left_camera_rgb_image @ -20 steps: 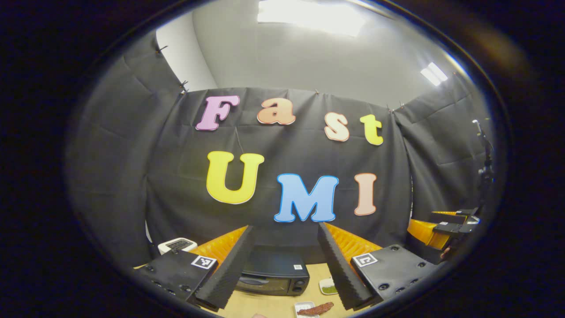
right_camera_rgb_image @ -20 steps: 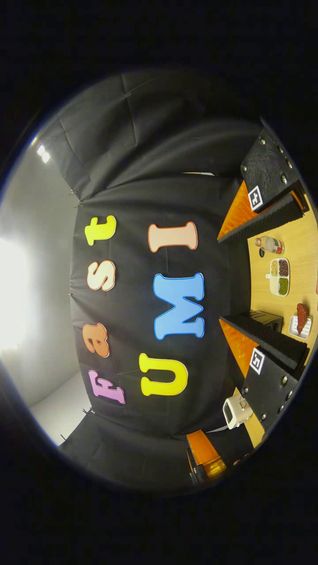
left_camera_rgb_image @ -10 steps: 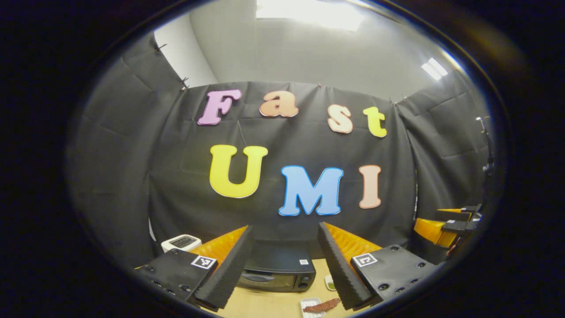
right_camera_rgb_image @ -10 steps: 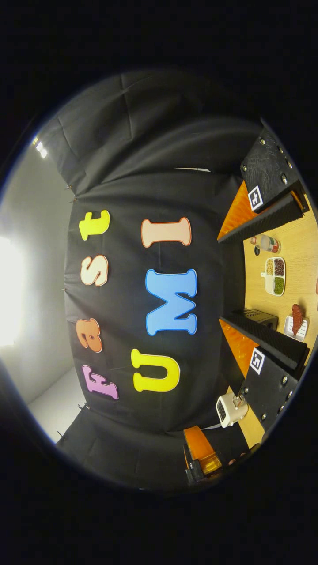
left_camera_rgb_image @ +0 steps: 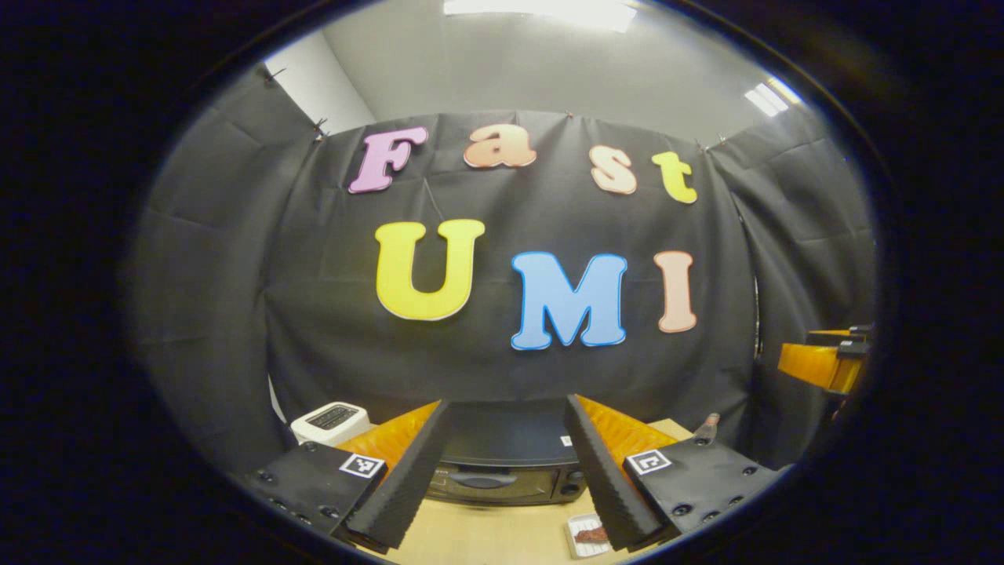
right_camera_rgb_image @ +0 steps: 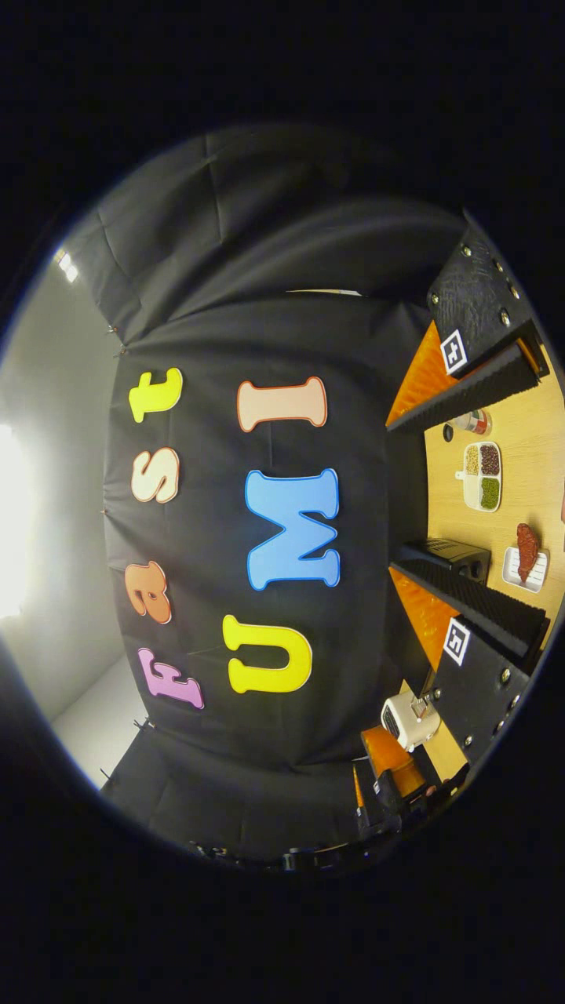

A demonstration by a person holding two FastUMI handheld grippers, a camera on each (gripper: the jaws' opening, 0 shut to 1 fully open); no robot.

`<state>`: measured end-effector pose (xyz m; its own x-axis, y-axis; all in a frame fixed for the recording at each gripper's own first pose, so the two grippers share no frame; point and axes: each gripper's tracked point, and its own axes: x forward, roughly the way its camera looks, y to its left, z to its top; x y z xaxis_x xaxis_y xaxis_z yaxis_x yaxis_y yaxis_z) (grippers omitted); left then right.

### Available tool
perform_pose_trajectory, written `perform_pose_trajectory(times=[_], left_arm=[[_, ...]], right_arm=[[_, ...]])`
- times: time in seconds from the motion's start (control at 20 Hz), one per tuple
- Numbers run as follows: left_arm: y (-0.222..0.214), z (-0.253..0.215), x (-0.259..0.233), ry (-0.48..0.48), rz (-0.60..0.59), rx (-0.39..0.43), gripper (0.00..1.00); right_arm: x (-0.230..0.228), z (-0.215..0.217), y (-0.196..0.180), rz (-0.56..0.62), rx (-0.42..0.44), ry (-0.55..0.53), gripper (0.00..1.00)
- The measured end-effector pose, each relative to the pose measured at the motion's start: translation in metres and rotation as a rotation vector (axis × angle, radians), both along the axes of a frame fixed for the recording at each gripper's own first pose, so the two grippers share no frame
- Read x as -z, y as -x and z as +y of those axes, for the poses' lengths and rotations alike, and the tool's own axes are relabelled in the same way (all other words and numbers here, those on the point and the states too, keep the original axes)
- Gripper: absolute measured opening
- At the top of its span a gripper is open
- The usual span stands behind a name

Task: Open the electric oven with the left hand, put the food in, and close the electric oven.

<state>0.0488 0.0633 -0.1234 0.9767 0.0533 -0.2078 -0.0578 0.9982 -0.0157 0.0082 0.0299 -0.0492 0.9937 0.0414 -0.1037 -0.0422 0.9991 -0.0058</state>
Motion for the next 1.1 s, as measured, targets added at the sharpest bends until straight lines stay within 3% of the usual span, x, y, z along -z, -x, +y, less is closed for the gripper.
perform_pose_trajectory(times=[0.05, 0.35, 0.4, 0.55, 0.95, 1.1], left_arm=[[-0.009, 0.006, 0.017, 0.002, 0.028, 0.000, 0.99], [-0.058, 0.017, 0.114, 0.025, 0.193, 0.058, 0.99], [-0.065, 0.017, 0.127, 0.021, 0.210, 0.066, 0.94], [-0.082, 0.018, 0.165, 0.002, 0.267, 0.084, 0.94], [-0.114, 0.029, 0.241, -0.001, 0.413, 0.073, 0.99], [-0.121, 0.029, 0.256, -0.010, 0.439, 0.080, 0.97]], right_arm=[[-0.003, 0.002, 0.000, -0.007, 0.014, 0.005, 0.97], [0.004, 0.005, 0.001, 0.007, 0.100, 0.009, 0.97], [0.007, 0.006, 0.000, 0.013, 0.105, 0.010, 0.96], [0.012, 0.004, -0.005, 0.025, 0.124, 0.025, 0.97], [0.020, 0.000, -0.017, 0.046, 0.153, 0.046, 0.97], [0.023, -0.006, -0.020, 0.057, 0.170, 0.043, 0.97]])
